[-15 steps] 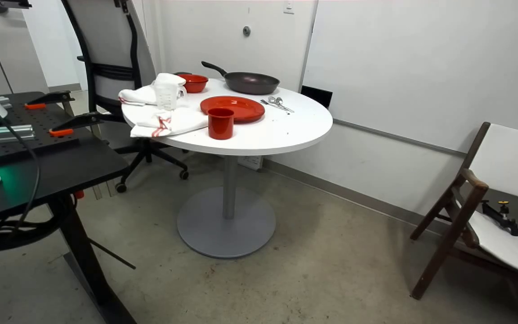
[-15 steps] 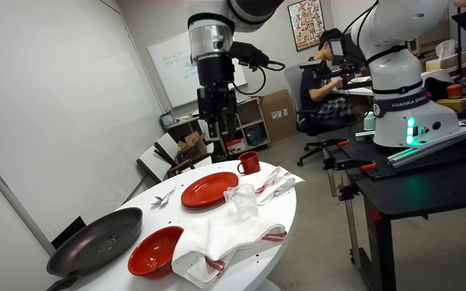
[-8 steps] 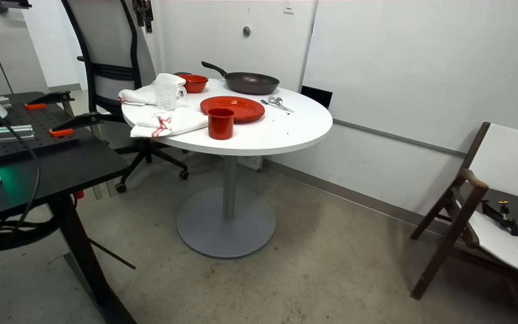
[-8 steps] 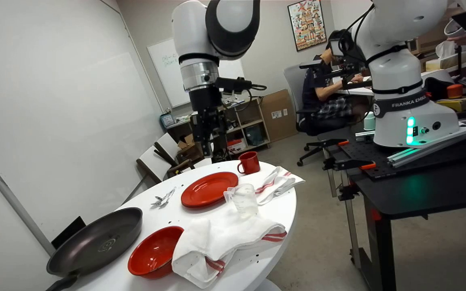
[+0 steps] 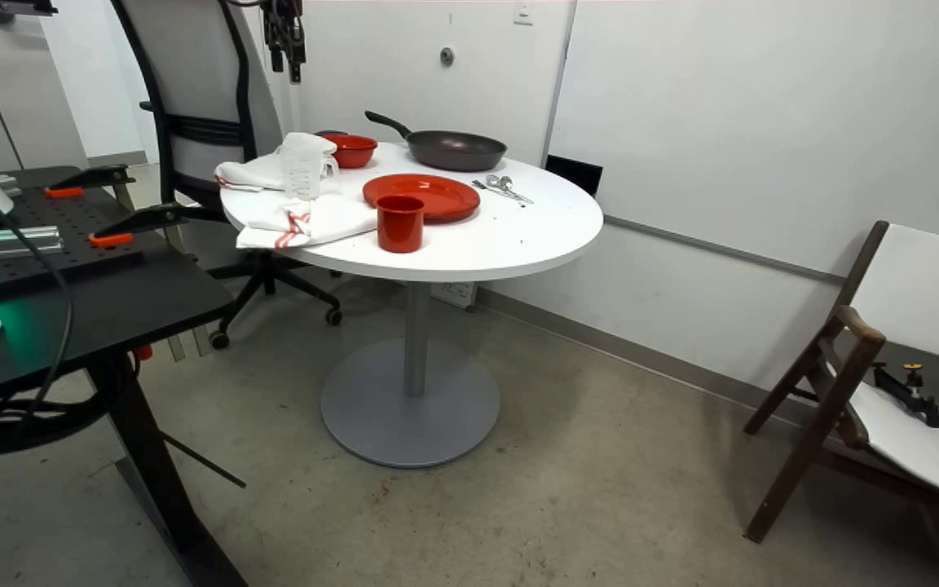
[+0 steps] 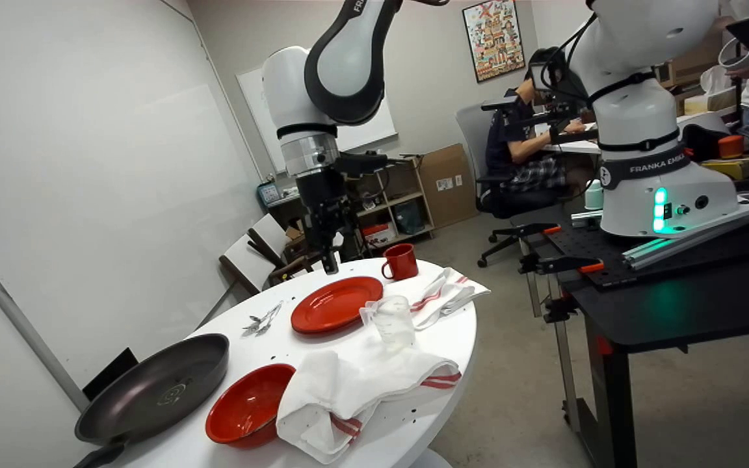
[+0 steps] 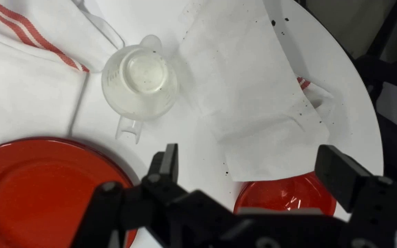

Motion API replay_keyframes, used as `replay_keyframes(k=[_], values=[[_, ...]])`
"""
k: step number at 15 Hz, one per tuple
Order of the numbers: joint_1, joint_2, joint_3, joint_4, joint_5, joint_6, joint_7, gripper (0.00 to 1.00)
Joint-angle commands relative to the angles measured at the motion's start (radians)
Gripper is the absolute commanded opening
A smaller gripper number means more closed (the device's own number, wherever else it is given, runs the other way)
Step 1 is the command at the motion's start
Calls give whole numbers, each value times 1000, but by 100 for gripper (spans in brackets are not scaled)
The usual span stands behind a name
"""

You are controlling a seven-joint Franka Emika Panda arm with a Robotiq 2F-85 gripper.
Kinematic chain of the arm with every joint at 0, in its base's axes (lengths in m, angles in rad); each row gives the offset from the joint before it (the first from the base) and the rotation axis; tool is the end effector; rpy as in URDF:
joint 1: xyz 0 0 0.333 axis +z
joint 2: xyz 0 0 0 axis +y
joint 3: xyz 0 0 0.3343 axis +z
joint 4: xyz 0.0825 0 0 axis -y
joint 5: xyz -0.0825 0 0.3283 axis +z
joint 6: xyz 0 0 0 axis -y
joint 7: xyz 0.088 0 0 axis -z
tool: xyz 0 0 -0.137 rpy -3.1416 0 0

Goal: Put the jar on the plate

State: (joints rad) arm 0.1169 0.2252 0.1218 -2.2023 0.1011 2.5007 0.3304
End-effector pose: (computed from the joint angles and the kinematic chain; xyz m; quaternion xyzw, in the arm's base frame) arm 0.5153 0.1253 0.3171 -0.9945 0.0870 -0.0227 0.0537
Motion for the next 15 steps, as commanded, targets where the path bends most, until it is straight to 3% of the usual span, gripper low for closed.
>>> replay_keyframes(k=[1,6,11,15], values=[[21,43,-24,51,-48,-66,-3,100],[15,56,-26,39,-64,-104,-35,100],[-2,74,-6,9,20,-51,-107,100],[5,89,-19,-30,20,10,-92,100]])
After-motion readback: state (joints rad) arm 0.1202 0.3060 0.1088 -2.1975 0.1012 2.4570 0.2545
